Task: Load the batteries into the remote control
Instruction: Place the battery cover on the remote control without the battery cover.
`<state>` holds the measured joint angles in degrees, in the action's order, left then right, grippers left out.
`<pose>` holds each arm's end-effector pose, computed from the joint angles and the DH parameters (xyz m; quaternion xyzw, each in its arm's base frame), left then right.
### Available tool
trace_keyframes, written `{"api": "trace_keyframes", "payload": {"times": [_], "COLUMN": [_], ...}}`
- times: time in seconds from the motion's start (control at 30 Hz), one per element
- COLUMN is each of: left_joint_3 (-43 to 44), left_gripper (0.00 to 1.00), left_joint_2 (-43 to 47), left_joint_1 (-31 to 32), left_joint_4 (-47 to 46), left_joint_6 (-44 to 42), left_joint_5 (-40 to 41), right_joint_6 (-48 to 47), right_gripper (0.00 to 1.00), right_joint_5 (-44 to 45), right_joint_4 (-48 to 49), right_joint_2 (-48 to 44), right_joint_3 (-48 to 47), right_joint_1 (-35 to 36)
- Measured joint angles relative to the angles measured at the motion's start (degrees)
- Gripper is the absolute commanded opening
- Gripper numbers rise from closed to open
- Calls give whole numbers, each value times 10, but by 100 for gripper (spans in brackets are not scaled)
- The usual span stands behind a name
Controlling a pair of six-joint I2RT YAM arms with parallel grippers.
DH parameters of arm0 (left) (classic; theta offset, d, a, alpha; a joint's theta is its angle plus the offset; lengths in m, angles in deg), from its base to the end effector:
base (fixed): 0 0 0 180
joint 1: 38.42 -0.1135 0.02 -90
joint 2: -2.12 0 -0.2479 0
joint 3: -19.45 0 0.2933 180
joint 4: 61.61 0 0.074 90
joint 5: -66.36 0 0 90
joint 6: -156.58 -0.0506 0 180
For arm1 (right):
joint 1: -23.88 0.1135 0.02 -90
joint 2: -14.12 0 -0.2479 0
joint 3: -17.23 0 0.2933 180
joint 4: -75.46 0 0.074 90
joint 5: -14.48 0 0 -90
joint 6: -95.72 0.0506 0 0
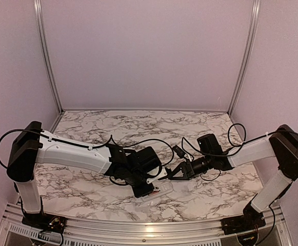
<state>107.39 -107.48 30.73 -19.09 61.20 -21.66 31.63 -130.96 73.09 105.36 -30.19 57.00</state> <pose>0.1547 -0.4012 0.1266 0.5870 0.7779 -0.1037 0.1986 0.2353 0.2032 0.0841 -0.2248 0.8088 0.5383 0.0748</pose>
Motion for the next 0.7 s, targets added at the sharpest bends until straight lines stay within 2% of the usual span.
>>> {"api": "trace_keyframes", "payload": {"times": [0.7], "left_joint_3": [1], "left_gripper": [9], "left_joint_2": [-5], "left_joint_1": [-12], "left_joint_4": [-5], "left_joint_6": [3], "left_joint_5": [-40], "right_joint_6": [-26], "right_gripper": [28], "right_joint_5": [20], "right_joint_4": [-39], "right_joint_2": [0], "right_joint_3": [-2], "right_joint_1": [0]}}
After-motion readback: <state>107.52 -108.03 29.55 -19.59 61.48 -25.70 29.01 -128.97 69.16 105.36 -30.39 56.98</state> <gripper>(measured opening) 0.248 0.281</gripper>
